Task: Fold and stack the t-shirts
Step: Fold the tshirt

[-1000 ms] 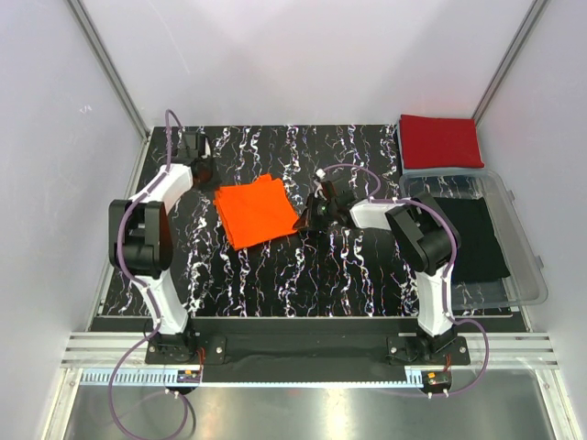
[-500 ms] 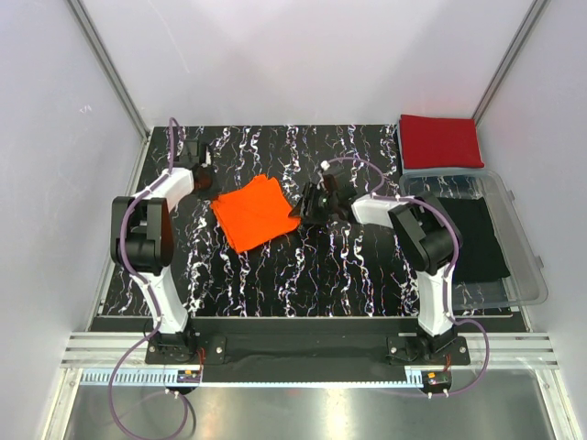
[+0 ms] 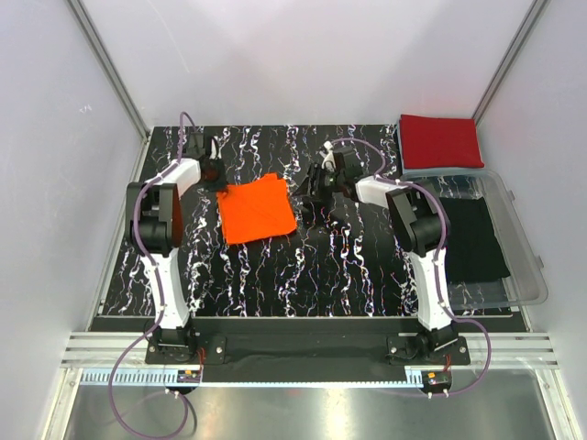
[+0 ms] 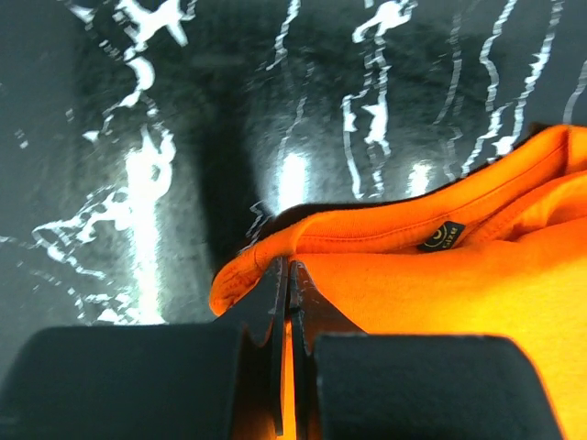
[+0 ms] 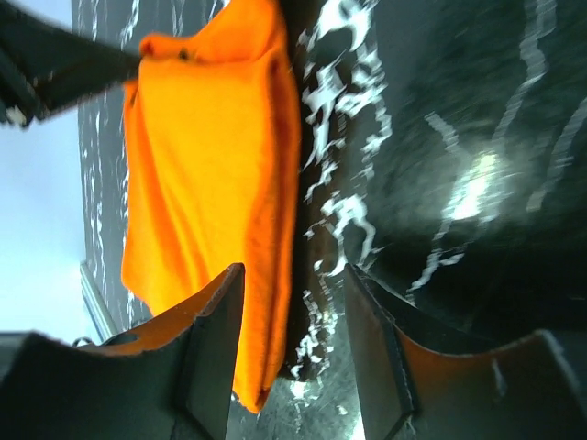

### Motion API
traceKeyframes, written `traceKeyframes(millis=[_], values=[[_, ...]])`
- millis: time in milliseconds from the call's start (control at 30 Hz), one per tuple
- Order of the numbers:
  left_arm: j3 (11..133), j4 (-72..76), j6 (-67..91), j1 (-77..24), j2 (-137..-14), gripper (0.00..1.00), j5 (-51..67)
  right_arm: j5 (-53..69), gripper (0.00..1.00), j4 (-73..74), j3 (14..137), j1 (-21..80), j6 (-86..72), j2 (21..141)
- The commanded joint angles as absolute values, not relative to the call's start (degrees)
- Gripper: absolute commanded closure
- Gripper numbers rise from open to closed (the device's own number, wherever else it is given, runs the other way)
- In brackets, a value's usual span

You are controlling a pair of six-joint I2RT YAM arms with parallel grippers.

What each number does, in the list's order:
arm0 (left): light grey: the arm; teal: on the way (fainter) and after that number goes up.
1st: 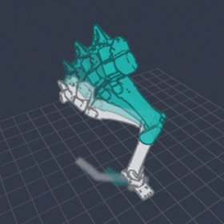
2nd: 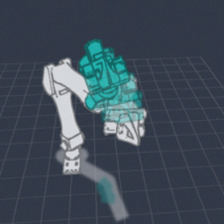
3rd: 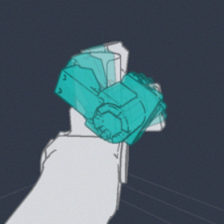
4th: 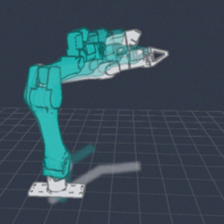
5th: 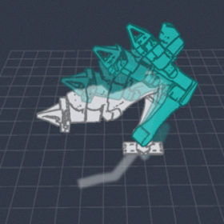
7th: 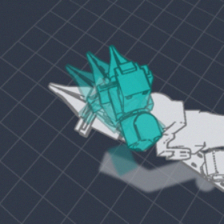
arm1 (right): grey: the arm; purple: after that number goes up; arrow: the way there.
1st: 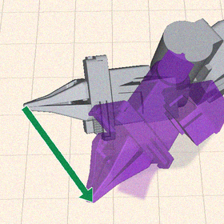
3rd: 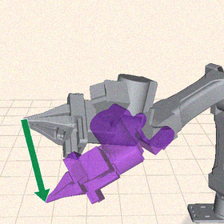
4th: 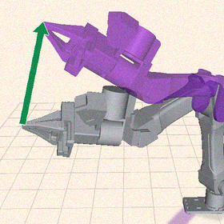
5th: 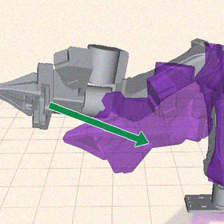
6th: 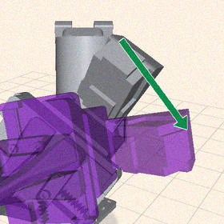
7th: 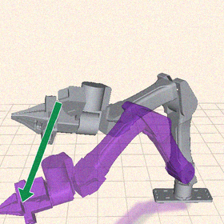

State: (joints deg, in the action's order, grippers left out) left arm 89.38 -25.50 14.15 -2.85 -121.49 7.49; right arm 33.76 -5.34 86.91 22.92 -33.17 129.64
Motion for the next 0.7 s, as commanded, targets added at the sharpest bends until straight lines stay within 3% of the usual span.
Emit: traceKeyframes(millis=[0,300,433,467,500,567,667], values=[[91.58,-23.64,14.24,-3.78,-122.43,1.0,12.13,37.62,0.46,-6.15,86.23,24.43,-31.03,128.76],[86.32,-21.8,15.82,-6.33,-119.02,1.0,15.38,37.97,0.5,-12.39,71.65,25.84,-34.37,121.48],[79.91,-19.08,15.91,-8.35,-114.0,1.0,16.0,38.84,0.72,-12.92,63.83,25.84,-34.45,116.64],[77.72,-18.03,16.34,-9.48,-112.95,1.0,16.17,38.85,0.84,-13.01,60.33,25.84,-34.37,113.59],[76.83,-17.76,16.43,-10.1,-111.2,1.0,16.17,38.5,0.9,-13.18,58.38,26.27,-34.63,111.64],[75.07,-17.67,16.52,-12.2,-109.69,1.0,16.7,36.23,0.98,-13.27,53.03,27.24,-35.07,105.77],[72.52,-17.75,16.79,-14.58,-106.27,1.0,16.0,33.77,0.99,-11.7,48.01,29.61,-35.33,98.65]])
